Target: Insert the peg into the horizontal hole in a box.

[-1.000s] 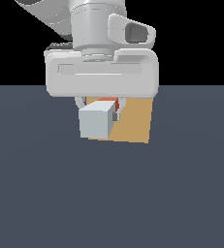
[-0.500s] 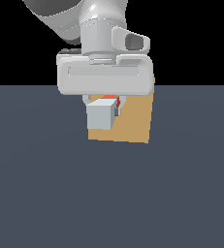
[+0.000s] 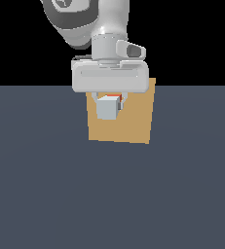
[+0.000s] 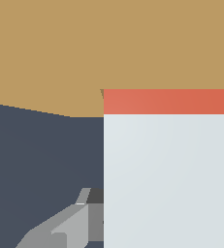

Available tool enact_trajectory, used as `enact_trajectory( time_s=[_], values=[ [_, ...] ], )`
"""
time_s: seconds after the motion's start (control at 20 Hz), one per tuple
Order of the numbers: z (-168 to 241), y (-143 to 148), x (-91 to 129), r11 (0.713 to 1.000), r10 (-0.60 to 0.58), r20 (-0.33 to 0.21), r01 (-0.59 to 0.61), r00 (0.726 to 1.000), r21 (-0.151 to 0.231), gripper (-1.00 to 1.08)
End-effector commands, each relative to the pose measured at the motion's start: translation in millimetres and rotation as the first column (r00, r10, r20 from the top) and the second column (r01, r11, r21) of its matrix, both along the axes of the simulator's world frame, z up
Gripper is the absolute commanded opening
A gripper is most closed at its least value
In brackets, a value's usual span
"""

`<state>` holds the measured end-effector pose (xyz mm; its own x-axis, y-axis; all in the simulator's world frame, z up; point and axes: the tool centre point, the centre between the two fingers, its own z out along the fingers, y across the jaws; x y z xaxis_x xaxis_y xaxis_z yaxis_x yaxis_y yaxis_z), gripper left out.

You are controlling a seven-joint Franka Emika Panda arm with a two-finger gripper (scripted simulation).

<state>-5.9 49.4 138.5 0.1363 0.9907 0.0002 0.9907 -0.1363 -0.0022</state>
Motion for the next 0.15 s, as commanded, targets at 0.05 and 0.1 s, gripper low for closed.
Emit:
enact_trajectory(
  time_s=[0.05, 0.1],
  values=[
    [2.5, 8.0, 3.6, 1.000, -0.002, 0.005, 0.002, 1.000, 0.000, -1.00],
    [2.5, 8.4, 3.7, 1.000, -0.002, 0.005, 0.002, 1.000, 0.000, -1.00]
  ],
)
